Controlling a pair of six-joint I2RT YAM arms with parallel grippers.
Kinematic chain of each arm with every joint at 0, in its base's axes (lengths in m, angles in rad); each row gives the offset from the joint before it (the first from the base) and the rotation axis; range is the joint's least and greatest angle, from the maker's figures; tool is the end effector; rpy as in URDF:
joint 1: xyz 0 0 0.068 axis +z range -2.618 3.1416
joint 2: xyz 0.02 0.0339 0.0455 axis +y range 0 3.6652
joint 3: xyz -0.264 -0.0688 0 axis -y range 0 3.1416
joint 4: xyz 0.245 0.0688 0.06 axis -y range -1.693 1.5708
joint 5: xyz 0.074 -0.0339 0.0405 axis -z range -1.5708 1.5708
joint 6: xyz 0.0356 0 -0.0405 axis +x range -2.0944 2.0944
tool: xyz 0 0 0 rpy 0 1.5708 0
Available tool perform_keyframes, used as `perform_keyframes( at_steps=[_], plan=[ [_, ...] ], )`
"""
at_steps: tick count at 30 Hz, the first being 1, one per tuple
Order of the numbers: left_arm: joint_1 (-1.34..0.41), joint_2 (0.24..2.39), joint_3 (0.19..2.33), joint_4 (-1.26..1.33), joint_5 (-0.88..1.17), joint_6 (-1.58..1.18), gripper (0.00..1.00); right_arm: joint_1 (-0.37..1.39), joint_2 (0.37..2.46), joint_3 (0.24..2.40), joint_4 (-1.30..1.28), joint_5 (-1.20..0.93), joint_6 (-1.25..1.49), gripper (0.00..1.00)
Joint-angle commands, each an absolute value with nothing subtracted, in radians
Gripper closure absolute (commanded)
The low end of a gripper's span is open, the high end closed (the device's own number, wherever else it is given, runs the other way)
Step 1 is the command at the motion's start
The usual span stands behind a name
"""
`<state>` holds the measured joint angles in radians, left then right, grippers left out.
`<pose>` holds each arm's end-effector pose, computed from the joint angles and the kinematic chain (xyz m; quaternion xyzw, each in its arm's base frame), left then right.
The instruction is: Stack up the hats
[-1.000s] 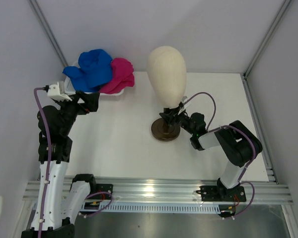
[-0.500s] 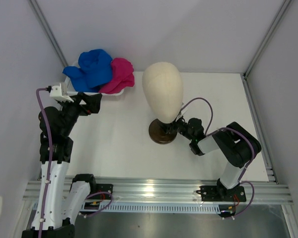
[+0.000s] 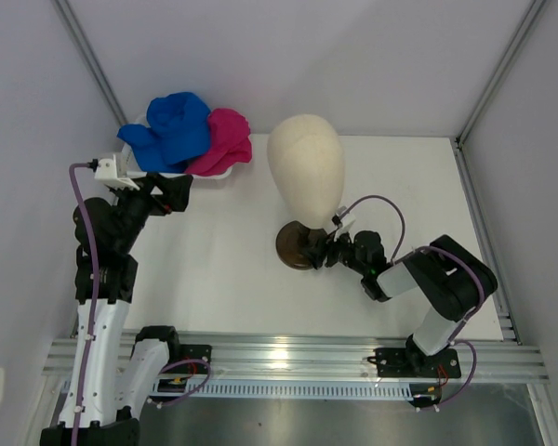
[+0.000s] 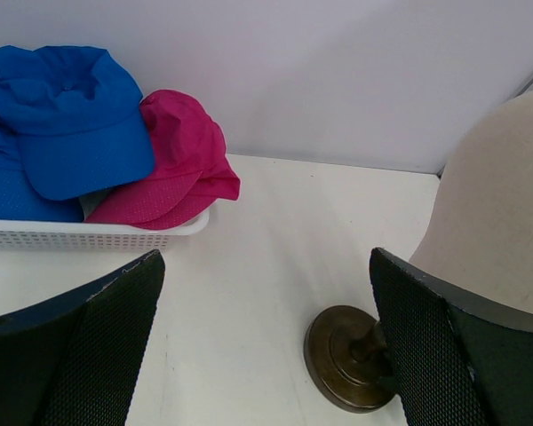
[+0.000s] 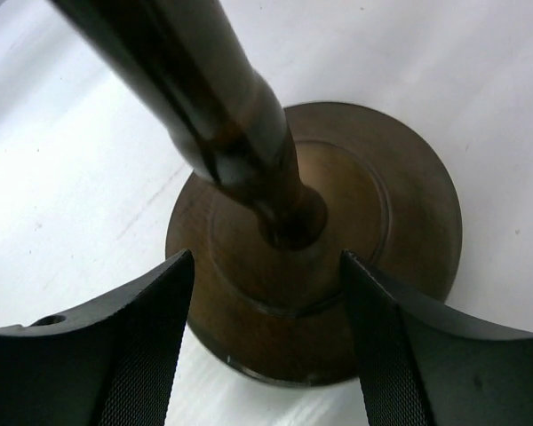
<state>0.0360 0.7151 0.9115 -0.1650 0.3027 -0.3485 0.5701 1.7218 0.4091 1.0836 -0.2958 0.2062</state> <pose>0.1575 -0.0049 0.3966 -0.0252 0.6960 -0.2141 0.6849 0.2347 0.1628 0.1284 -0.2303 0.7454 0.3396 0.5254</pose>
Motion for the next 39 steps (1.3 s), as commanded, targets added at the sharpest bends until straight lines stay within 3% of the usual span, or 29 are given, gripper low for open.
perform_keyframes(
  at_steps=[1, 7, 13, 18, 23, 25, 29, 33, 34, 36, 37, 39],
  plan=[
    [0.044, 0.718, 0.91, -0.121, 0.331, -0.357, 0.0, 0.574, 1.638, 0.364, 1.033, -0.273, 0.203, 0.3],
    [0.043, 0.729, 0.916, -0.13, 0.341, -0.357, 0.01, 0.574, 1.398, 0.33, 0.812, -0.189, 0.161, 0.22],
    [0.032, 0.764, 0.917, -0.127, 0.342, -0.413, 0.0, 0.542, 1.078, 0.354, 0.467, 0.093, 0.192, 0.0],
    [0.009, 0.821, 0.936, -0.179, 0.302, -0.463, 0.01, 0.353, 0.916, 0.365, 0.341, 0.076, 0.401, 0.0],
    [0.009, 0.969, 1.002, -0.279, 0.355, -0.601, 0.01, 0.209, 0.917, 0.422, 0.31, 0.031, 0.505, 0.0],
    [0.008, 1.009, 1.011, -0.291, 0.414, -0.641, 0.1, 0.201, 0.952, 0.466, 0.296, 0.037, 0.514, 0.01],
    [-0.032, 1.046, 0.934, -0.216, 0.434, -0.748, 0.18, 0.186, 1.074, 0.505, 0.348, 0.006, 0.525, 0.12],
    [-0.069, 1.045, 0.856, -0.129, 0.387, -0.833, 0.33, 0.176, 1.193, 0.522, 0.463, -0.13, 0.583, 0.32],
    [-0.077, 1.049, 0.842, -0.102, 0.377, -0.845, 0.4, 0.176, 1.242, 0.522, 0.529, -0.15, 0.6, 0.47],
    [-0.121, 1.066, 0.831, -0.074, 0.367, -0.873, 0.46, 0.176, 1.299, 0.537, 0.59, -0.198, 0.646, 0.58],
    [-0.153, 1.093, 0.836, -0.069, 0.358, -0.885, 0.54, 0.175, 1.359, 0.549, 0.621, -0.212, 0.655, 0.69],
    [-0.187, 1.126, 0.836, -0.049, 0.342, -0.896, 0.67, 0.176, 1.422, 0.604, 0.63, -0.283, 0.666, 0.8]
  ],
)
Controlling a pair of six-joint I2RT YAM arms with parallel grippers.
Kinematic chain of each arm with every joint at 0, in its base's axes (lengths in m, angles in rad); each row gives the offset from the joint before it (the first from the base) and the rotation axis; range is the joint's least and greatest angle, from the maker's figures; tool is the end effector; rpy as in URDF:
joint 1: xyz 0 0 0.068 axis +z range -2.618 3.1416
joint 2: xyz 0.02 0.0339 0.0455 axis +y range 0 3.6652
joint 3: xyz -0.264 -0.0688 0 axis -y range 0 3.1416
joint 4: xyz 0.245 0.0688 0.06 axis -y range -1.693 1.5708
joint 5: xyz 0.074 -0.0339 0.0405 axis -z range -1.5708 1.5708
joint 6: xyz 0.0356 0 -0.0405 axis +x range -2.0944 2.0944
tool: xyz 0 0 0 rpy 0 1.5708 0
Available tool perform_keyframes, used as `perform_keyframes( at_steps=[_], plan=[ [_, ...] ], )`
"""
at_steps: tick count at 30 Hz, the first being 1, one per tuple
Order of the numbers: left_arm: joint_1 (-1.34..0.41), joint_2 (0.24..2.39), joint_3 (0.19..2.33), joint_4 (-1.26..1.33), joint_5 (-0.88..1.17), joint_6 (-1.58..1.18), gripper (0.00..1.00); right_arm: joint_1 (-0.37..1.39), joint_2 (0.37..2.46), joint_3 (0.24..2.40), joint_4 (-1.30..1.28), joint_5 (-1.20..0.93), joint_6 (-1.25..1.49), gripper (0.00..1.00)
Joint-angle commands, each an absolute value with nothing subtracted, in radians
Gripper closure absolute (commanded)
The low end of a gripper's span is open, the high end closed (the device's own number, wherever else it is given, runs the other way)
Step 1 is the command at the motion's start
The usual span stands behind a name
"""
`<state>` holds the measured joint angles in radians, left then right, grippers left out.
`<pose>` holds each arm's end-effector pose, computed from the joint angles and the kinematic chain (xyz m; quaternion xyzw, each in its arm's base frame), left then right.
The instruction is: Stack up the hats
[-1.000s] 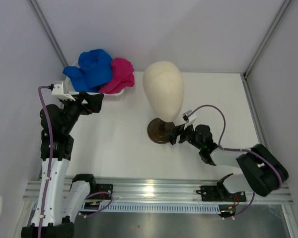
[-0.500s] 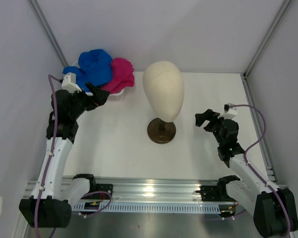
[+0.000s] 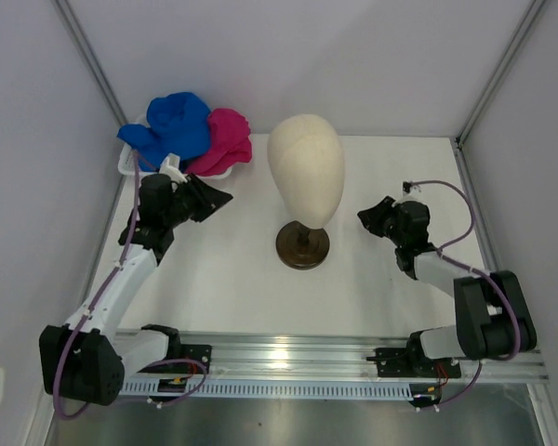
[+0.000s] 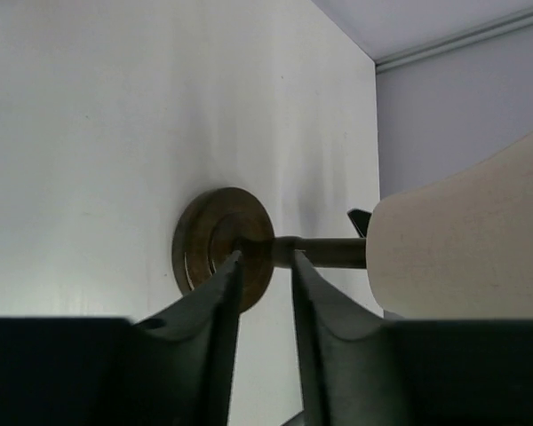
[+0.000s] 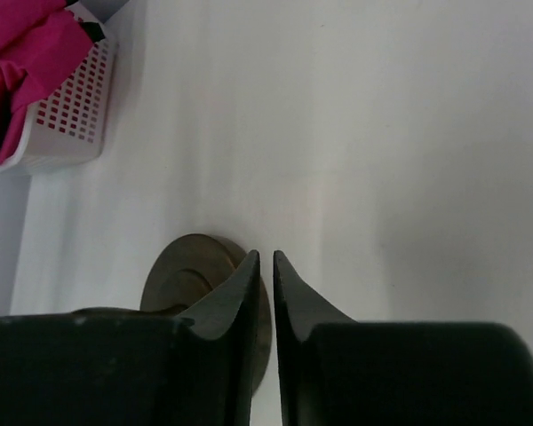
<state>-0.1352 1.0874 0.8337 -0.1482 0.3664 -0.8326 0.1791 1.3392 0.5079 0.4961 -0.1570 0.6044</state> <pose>0.2442 -0.0461 0.3019 -0.1857 0.8051 -0.3869 0.4095 0.2666 0.0539 0.1940 0.1271 0.8039 0.2796 0.5093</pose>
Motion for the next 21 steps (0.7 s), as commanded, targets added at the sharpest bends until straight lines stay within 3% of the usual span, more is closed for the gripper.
perform_keyframes(
  at_steps=[1, 2, 3, 4, 7, 14, 21],
  plan=[
    [-0.204, 1.162, 0.833, -0.045, 0.334, -0.899, 0.72, 0.178, 1.481, 0.623, 0.635, -0.311, 0.669, 0.88],
    [-0.23, 1.182, 0.828, -0.04, 0.319, -0.914, 0.78, 0.179, 1.509, 0.638, 0.646, -0.34, 0.67, 0.91],
    [-0.241, 1.202, 0.827, -0.022, 0.318, -0.92, 0.93, 0.183, 1.535, 0.661, 0.675, -0.382, 0.673, 0.93],
    [-0.248, 1.224, 0.825, -0.014, 0.316, -0.928, 0.99, 0.186, 1.56, 0.666, 0.693, -0.397, 0.675, 0.93],
    [-0.275, 1.296, 0.815, 0.033, 0.288, -0.957, 0.99, 0.201, 1.635, 0.689, 0.759, -0.419, 0.687, 0.8],
    [-0.399, 1.399, 0.827, 0.112, 0.161, -0.98, 0.99, 0.248, 1.785, 0.759, 0.825, -0.449, 0.733, 0.78],
    [-0.454, 1.515, 0.822, 0.178, 0.163, -1.029, 0.99, 0.305, 1.822, 0.744, 0.833, -0.436, 0.741, 0.77]
  ],
)
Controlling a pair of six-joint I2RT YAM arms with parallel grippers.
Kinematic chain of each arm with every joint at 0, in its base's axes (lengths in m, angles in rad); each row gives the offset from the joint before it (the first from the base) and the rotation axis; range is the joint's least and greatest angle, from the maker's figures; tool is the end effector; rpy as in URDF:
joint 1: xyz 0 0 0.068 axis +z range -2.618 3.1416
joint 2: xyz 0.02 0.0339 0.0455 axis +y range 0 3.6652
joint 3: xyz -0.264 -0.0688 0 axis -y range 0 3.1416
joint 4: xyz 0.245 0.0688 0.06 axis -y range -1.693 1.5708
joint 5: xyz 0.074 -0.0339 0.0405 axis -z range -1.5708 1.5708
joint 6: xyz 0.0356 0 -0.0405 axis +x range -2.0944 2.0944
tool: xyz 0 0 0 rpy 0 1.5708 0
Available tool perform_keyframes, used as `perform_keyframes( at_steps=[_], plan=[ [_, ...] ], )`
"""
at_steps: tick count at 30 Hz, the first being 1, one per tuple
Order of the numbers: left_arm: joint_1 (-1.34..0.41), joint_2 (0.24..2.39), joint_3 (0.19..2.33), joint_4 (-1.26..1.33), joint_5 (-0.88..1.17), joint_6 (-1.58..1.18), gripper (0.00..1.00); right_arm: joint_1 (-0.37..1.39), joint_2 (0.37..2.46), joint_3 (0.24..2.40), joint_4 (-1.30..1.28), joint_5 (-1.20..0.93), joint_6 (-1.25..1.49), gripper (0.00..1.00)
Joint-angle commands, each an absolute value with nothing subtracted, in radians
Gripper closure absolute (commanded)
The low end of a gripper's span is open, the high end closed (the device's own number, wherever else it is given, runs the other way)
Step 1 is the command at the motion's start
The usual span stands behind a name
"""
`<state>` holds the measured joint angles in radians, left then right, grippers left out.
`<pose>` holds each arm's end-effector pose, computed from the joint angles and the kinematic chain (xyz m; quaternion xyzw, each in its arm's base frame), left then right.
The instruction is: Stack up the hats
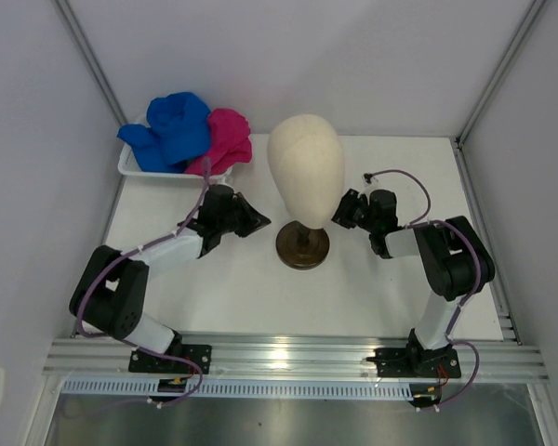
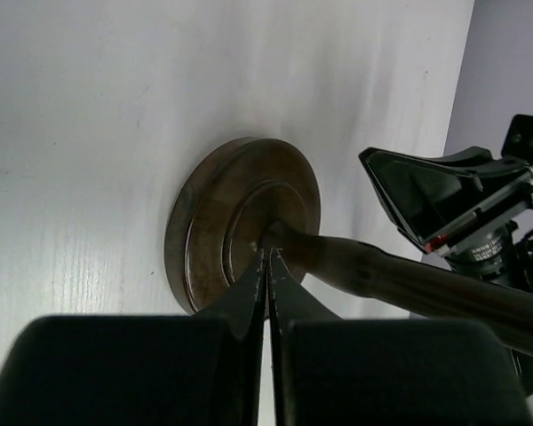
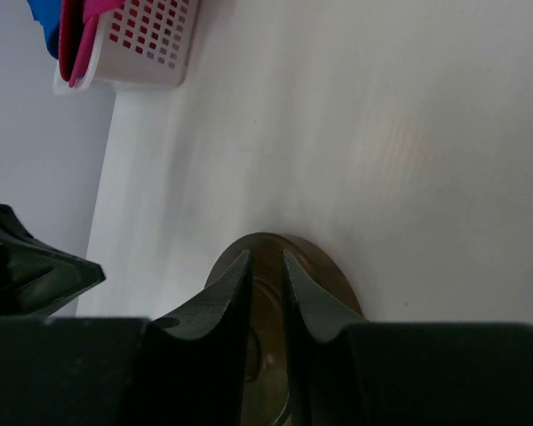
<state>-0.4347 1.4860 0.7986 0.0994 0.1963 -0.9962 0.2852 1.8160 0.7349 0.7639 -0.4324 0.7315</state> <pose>0.2834 -0.1392 0.2070 -0.1987 0.8559 -0.3732 0.2978 0.3348 0.1137 0.1485 0.0524 0.7993 0.4306 0.4159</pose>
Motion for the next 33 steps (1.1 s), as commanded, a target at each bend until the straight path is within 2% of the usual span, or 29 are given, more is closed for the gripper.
perform_keyframes(
  at_steps=[1, 6, 12, 19, 33],
  plan=[
    [-0.457, 1.543, 0.824, 0.182, 0.158, -1.038, 0.99, 0.311, 1.825, 0.742, 0.834, -0.434, 0.739, 0.77],
    [-0.474, 1.627, 0.836, 0.288, 0.192, -1.066, 0.99, 0.344, 1.829, 0.719, 0.821, -0.368, 0.721, 0.76],
    [-0.492, 1.736, 0.949, 0.181, 0.187, -1.068, 0.98, 0.37, 1.845, 0.706, 0.781, -0.338, 0.726, 0.76],
    [-0.517, 1.755, 0.933, 0.158, 0.149, -1.068, 0.95, 0.383, 1.862, 0.701, 0.73, -0.337, 0.723, 0.76],
    [-0.541, 1.819, 0.951, 0.083, 0.127, -1.043, 0.99, 0.411, 1.853, 0.669, 0.669, -0.31, 0.683, 0.77]
  ],
)
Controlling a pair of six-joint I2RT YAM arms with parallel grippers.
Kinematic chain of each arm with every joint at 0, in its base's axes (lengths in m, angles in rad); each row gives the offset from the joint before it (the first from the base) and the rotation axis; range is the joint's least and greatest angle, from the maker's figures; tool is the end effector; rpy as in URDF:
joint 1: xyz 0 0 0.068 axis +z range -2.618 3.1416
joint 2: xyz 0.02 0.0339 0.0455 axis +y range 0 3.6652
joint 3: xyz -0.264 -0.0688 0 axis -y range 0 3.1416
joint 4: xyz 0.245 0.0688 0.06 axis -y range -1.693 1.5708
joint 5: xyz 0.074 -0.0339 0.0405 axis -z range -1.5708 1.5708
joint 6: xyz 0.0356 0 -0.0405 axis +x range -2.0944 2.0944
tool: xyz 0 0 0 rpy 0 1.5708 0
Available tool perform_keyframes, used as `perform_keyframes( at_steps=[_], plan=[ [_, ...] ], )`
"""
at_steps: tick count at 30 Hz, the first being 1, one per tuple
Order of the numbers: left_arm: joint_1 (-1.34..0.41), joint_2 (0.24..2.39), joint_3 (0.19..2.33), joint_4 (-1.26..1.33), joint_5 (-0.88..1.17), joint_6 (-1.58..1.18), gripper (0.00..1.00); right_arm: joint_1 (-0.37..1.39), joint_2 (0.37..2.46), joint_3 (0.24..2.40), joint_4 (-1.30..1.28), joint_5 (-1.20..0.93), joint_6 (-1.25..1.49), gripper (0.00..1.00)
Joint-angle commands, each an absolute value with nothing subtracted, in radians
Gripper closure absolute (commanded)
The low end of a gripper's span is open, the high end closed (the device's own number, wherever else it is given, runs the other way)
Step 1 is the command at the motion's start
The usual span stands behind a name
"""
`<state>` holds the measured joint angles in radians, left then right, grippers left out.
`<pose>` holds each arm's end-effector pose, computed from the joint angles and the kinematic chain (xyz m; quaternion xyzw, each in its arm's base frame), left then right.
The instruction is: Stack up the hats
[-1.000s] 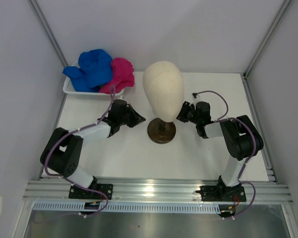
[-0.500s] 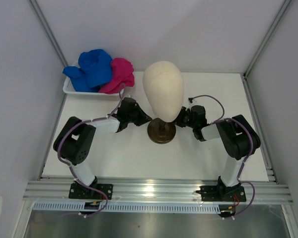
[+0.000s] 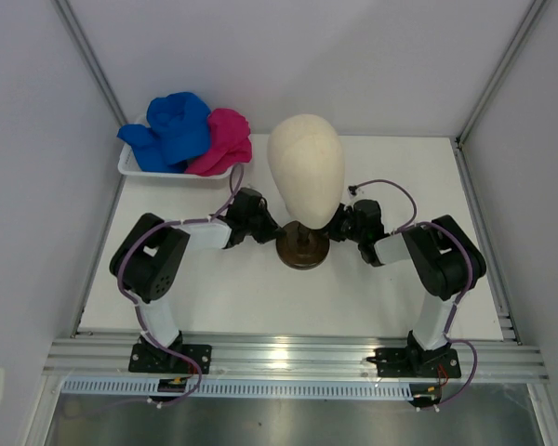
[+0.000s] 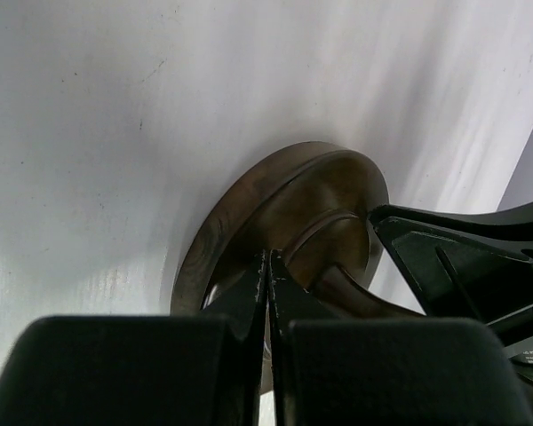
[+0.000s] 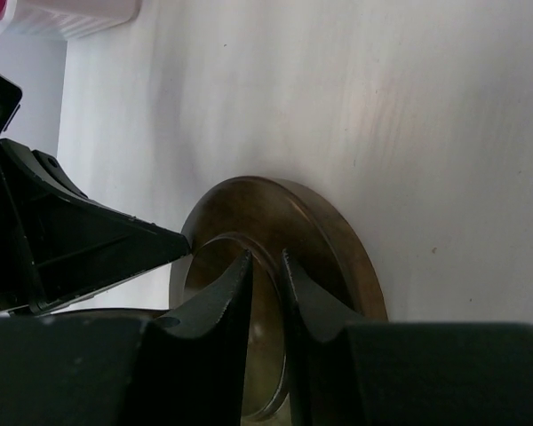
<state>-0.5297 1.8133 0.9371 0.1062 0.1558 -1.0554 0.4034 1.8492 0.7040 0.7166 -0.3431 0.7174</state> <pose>0.3119 -0.1890 0.1439 -0.2093 0.8945 -0.3271 0.2218 0.3137 0.1469 0.1243 0.0385 0.8332 0.4048 0.3748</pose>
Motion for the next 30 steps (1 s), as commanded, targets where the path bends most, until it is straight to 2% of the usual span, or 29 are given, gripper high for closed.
perform_keyframes(
  at_steps=[1, 14, 19, 30],
  plan=[
    [-0.543, 1.816, 0.95, 0.084, 0.129, -1.042, 0.99, 0.411, 1.852, 0.663, 0.67, -0.31, 0.687, 0.78],
    [-0.601, 1.844, 0.975, 0.184, 0.213, -1.022, 0.99, 0.451, 1.815, 0.633, 0.696, -0.319, 0.675, 0.8],
    [-0.603, 1.884, 1.002, 0.27, 0.302, -1.011, 0.99, 0.463, 1.841, 0.666, 0.715, -0.371, 0.699, 0.89],
    [-0.641, 1.881, 0.991, 0.256, 0.353, -0.986, 0.99, 0.483, 1.766, 0.615, 0.658, -0.333, 0.675, 0.9]
  ],
)
